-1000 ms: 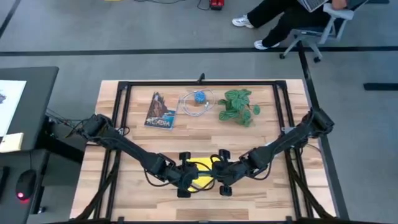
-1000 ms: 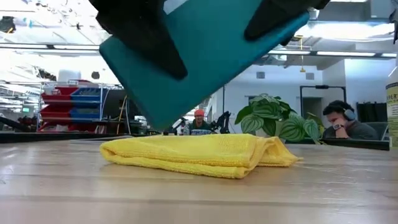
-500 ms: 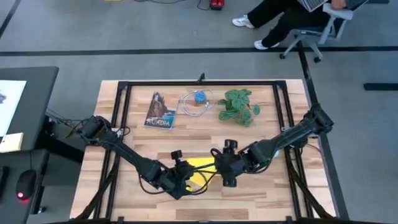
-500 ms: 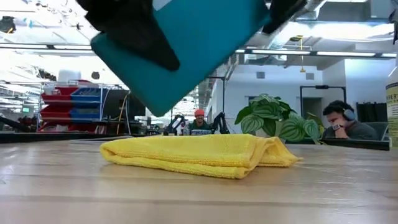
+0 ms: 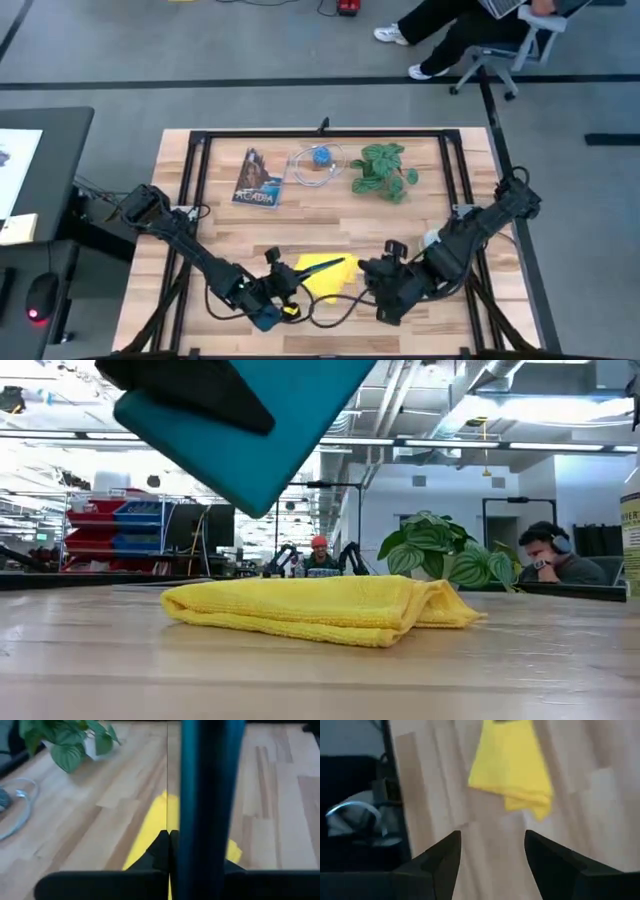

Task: Clean tablet
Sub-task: Spray the back of the tablet using the cleaning bottle

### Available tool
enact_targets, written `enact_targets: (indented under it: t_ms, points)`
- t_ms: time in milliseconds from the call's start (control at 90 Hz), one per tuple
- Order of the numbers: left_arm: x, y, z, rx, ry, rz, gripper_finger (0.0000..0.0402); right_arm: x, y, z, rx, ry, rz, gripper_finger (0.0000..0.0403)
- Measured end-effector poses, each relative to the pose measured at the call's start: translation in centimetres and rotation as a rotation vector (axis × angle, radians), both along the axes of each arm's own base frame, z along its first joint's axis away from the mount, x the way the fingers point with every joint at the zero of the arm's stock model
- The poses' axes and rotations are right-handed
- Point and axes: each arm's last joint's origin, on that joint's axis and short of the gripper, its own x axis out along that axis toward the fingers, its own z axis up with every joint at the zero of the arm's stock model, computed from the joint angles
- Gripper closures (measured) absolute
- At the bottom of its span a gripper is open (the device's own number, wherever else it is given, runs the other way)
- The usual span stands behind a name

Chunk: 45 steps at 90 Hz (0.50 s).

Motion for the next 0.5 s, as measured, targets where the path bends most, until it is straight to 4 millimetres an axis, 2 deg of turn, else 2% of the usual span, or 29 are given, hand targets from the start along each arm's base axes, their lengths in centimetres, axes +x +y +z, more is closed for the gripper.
enact_targets:
  t_ms: [122,267,356,500]
  points:
    - [0.0,0.0,0.0,-0.002,0.000,-0.002,0.0395,-2.5,1.8,-0.4,0.043,0.086,-0.165,0.0188]
    - [0.1,-0.1,0.1,-0.012,-0.007,-0.004,0.0397,-7.9,4.7,-0.7,-0.024,0.154,-0.364,0.0158]
    - [0.1,-0.1,0.1,-0.021,-0.016,-0.002,0.0397,-11.1,6.3,-1.2,-0.026,0.109,-0.497,0.0136]
    - [0.4,-0.3,0.4,-0.031,-0.045,-0.016,0.0397,-15.6,8.4,-2.2,0.016,-0.013,-0.618,0.0112]
